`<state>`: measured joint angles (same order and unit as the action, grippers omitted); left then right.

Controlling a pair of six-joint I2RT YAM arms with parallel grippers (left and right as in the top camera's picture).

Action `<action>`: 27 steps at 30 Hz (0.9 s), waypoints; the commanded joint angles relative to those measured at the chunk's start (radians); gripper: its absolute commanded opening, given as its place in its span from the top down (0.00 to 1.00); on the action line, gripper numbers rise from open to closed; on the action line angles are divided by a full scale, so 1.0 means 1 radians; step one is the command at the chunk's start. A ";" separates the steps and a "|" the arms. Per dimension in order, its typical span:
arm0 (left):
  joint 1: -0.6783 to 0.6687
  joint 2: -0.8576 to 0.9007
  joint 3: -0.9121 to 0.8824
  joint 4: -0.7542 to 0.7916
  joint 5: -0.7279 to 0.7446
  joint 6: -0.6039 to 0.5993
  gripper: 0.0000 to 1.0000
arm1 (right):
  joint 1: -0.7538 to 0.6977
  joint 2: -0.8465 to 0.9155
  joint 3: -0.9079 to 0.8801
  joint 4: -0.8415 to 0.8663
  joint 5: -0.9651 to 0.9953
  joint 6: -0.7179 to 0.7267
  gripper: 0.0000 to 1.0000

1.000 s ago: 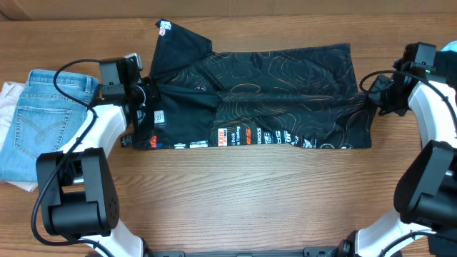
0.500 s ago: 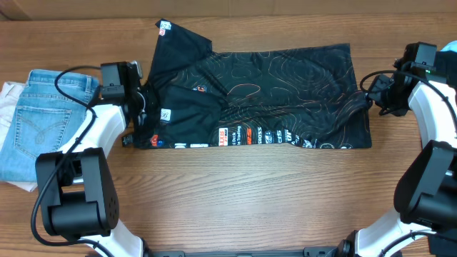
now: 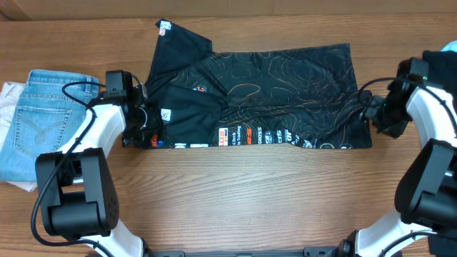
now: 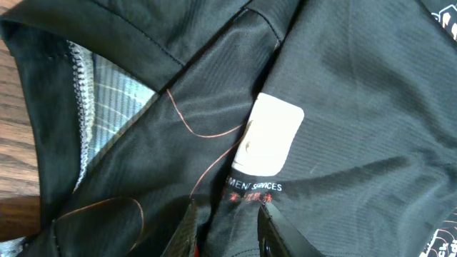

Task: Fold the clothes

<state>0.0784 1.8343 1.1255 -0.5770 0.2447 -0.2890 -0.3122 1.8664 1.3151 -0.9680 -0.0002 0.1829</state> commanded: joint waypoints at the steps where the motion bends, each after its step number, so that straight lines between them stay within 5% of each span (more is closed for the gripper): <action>1: -0.001 -0.022 -0.009 0.000 -0.040 0.012 0.67 | -0.003 -0.002 -0.062 0.035 -0.037 0.000 0.37; 10: 0.000 -0.022 -0.067 0.000 -0.073 0.012 0.67 | -0.003 -0.002 -0.143 0.116 -0.070 0.000 0.39; 19: 0.000 -0.022 -0.096 -0.007 -0.122 0.012 0.66 | -0.003 -0.002 -0.145 0.125 -0.069 0.000 0.72; 23: 0.000 -0.022 -0.097 -0.018 -0.122 0.012 0.66 | -0.003 -0.002 -0.162 0.127 -0.052 0.001 0.70; 27: 0.000 -0.022 -0.097 -0.028 -0.122 0.012 0.65 | -0.003 -0.002 -0.177 0.130 -0.030 0.005 0.42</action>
<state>0.0784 1.8233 1.0538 -0.5903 0.1551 -0.2890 -0.3126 1.8668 1.1534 -0.8433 -0.0532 0.1886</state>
